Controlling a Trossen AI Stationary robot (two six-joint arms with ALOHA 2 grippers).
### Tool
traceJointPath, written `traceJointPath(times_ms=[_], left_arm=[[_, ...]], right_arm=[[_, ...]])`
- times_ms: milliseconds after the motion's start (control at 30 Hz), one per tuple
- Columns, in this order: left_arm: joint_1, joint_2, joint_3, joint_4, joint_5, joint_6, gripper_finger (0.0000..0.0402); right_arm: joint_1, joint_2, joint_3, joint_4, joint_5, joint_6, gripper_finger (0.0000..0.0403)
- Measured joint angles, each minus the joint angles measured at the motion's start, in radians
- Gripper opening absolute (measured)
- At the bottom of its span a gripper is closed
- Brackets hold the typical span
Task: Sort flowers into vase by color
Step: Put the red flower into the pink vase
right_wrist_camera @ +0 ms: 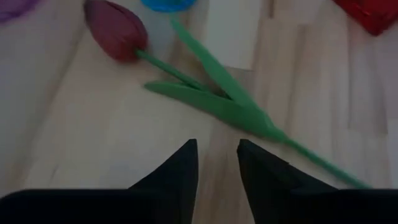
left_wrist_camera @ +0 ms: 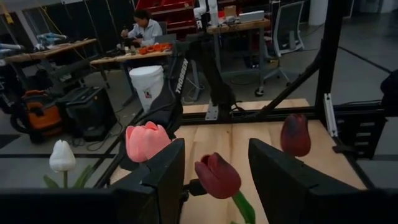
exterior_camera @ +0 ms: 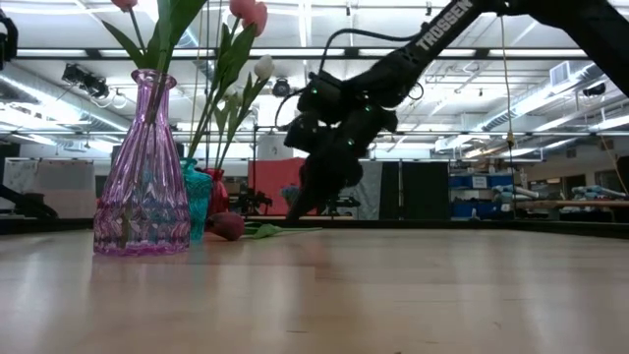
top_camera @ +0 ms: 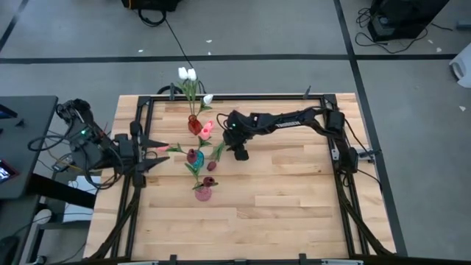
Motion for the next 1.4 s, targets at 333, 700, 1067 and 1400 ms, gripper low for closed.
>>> traceJointPath(times_ms=[333, 700, 1067, 1400], left_arm=[[0.0, -0.018, 0.0, 0.0, 0.002, -0.019, 0.0183], [0.0, -0.016, 0.0, 0.0, -0.007, -0.024, 0.0183], [0.0, -0.038, 0.0, -0.02, 0.018, -0.022, 0.0183], [0.0, -0.037, 0.0, -0.074, 0.08, -0.072, 0.0183]], right_arm=[[0.062, -0.183, -0.381, 0.493, 0.137, 0.118, 0.0112], [0.046, -0.11, -0.232, 0.428, 0.187, 0.041, 0.0118], [-0.003, 0.05, 0.065, 0.085, 0.124, -0.113, 0.0212], [-0.013, 0.116, 0.186, -0.142, 0.165, -0.186, 0.021]])
